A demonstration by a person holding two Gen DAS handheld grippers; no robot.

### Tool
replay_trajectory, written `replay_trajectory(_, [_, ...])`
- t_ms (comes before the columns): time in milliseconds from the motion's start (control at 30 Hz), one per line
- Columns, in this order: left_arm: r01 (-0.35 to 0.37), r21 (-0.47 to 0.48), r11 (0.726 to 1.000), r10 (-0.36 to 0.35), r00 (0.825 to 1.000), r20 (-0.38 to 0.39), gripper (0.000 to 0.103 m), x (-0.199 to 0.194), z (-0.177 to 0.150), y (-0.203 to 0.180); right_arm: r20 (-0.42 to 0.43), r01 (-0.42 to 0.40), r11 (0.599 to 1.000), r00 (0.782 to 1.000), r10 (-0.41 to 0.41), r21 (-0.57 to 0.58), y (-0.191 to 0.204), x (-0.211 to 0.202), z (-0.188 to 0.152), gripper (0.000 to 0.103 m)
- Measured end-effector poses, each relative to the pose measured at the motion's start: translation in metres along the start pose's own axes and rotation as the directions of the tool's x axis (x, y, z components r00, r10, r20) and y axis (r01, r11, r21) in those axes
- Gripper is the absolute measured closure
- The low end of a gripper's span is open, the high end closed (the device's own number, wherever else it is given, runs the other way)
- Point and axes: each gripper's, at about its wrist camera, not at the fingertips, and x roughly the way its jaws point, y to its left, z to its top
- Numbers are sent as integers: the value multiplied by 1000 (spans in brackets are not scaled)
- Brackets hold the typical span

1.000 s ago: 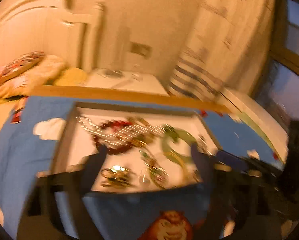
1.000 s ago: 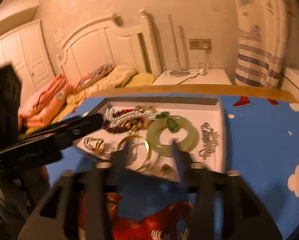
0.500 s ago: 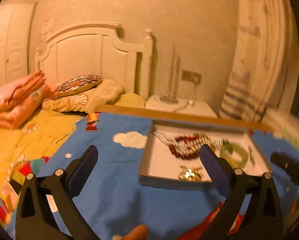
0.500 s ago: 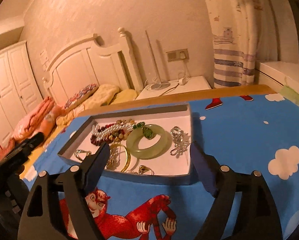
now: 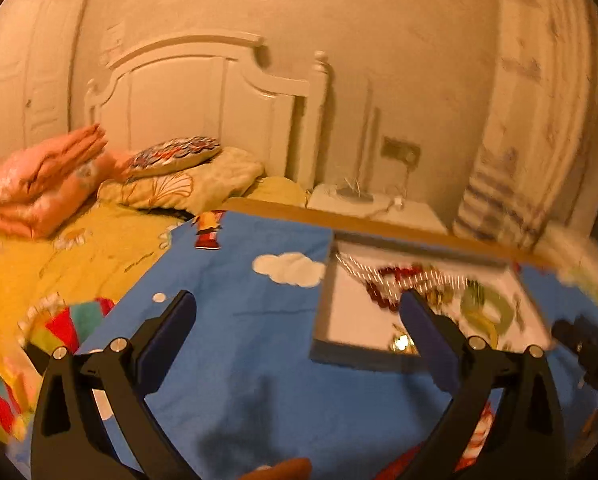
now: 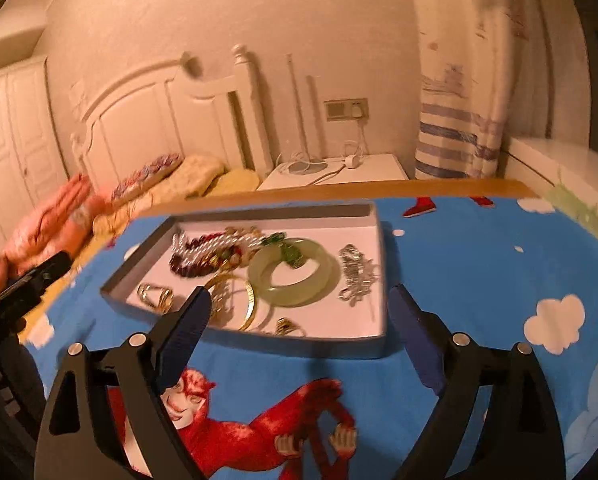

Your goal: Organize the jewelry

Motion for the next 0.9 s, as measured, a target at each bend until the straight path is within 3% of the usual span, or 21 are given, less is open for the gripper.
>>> replay_trajectory(100, [11,93,996,-8,999,-32,2,4,-8,-22,-20,10,1000,1000,-10,-20,9,3,-2,17])
replay_trajectory(233, [45,135,990,-39,998,-45,2,4,-15,-36,-31,35,999,999,-36,-38,13,4,-3,17])
replay_trajectory(333, [31,159,987,-21,998,-64,2,6,-18,-41,-49,54,998,997,-56,-36,13,8,-4,17])
replay_trajectory(567, [22,187,982,8,987,-159,2,22,-22,-45,-82,91,994,992,-96,-59,16,15,-5,17])
replay_trajectory(900, [33,172,984,-2,984,-177,2,24,-23,-42,-93,98,994,990,-102,-51,14,16,-5,17])
